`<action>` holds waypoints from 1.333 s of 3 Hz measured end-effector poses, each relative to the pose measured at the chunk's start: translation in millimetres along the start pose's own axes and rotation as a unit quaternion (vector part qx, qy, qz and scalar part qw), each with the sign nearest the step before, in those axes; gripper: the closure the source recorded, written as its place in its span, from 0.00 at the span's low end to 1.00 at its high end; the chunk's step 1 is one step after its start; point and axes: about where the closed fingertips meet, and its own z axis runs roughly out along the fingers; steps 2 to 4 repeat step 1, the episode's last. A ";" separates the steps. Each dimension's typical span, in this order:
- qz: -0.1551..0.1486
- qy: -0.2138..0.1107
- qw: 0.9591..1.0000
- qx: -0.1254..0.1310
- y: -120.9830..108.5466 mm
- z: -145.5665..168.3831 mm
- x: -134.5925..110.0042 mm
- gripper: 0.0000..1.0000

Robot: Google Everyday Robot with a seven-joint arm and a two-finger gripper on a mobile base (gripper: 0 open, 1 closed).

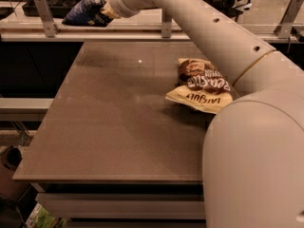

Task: Pick blue chip bag

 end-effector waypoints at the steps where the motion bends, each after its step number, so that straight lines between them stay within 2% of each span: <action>1: 0.000 0.000 1.000 0.000 0.1 0.1 0.0 1.00; 4: 0.000 0.000 1.000 0.000 0.1 0.1 0.0 1.00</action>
Offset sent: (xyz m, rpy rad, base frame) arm 0.0000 0.0000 0.0000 0.0000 0.0000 0.0000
